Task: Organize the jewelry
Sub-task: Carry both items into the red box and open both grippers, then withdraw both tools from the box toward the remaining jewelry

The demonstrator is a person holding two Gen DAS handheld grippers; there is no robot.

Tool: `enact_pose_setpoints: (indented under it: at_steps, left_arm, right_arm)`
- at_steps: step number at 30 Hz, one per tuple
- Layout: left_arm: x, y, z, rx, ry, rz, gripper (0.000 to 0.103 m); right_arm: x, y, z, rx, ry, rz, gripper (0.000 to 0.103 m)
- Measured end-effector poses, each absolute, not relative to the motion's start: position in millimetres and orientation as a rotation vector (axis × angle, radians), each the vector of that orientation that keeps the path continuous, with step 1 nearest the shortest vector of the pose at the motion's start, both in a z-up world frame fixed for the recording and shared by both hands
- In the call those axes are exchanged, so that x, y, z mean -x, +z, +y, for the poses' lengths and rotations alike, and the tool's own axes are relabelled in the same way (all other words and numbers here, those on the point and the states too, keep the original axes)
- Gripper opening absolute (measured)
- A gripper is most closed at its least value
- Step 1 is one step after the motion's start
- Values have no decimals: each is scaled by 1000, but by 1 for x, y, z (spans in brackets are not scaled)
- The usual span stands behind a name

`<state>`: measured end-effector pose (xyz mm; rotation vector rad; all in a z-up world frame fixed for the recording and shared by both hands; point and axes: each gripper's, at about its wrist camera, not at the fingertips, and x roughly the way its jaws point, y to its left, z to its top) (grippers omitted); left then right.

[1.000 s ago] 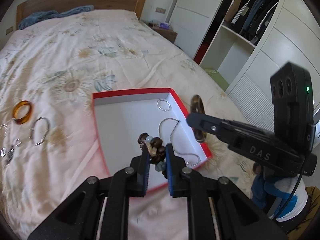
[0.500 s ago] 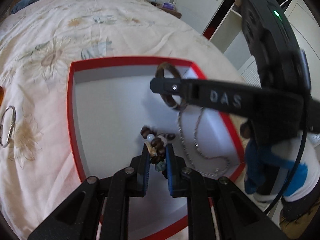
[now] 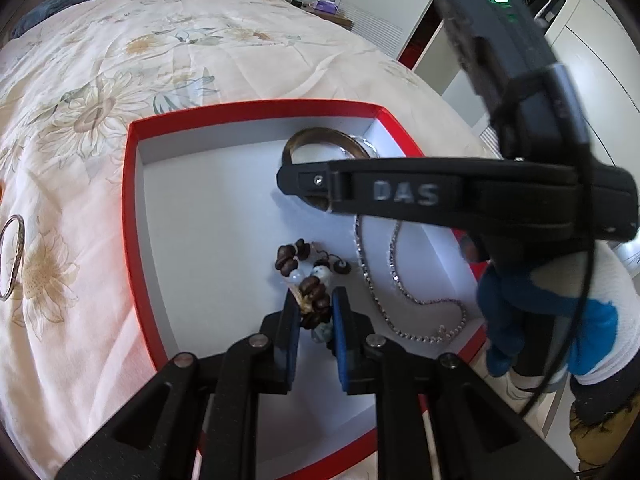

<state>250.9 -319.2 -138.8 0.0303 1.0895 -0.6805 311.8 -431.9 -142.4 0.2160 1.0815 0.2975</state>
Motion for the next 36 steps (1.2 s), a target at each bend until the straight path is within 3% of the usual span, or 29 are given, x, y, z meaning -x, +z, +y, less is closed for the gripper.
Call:
enact_pose_setpoints:
  at_steps: [15, 26, 36]
  left_arm:
    - [-229, -107, -316, 12, -648, 1064, 31]
    - [-155, -46, -274, -35, -579, 957, 31]
    - [-73, 17, -200, -14, -427, 804, 31]
  right_arm:
    - [-210, -75, -470, -333, 122, 939, 36]
    - [-104, -10, -437, -312, 97, 810, 41]
    - [-20, 39, -383, -263, 115, 683, 53]
